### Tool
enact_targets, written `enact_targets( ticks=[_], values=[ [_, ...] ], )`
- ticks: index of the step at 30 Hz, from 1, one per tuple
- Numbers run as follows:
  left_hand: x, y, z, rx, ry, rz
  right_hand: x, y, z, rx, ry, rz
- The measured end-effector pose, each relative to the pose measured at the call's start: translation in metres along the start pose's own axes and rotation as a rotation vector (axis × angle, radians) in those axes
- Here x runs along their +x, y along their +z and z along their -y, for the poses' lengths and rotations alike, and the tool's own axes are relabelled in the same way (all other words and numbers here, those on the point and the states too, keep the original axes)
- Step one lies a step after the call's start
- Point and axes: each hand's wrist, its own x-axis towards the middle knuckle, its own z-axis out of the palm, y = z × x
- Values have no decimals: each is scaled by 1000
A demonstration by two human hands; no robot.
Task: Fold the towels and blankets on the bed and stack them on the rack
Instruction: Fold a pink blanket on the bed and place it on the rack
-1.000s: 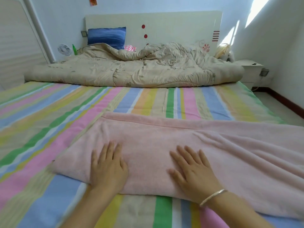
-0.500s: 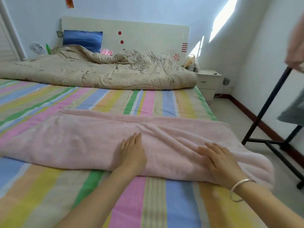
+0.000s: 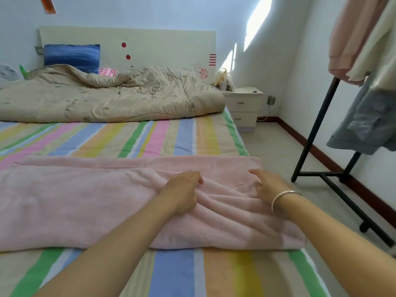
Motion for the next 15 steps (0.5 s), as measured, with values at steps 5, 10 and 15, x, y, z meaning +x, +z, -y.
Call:
enact_targets(
  ticks=[5,10,15],
  values=[
    [13,8,3,-72,-75,83,14,10,13,-123,-103,208],
    [34,6,35,-45,-133,181,11,2,11,-195,-151,129],
    [44,4,46,258,21,307,14,-12,-1,27,-38,209]
  ],
)
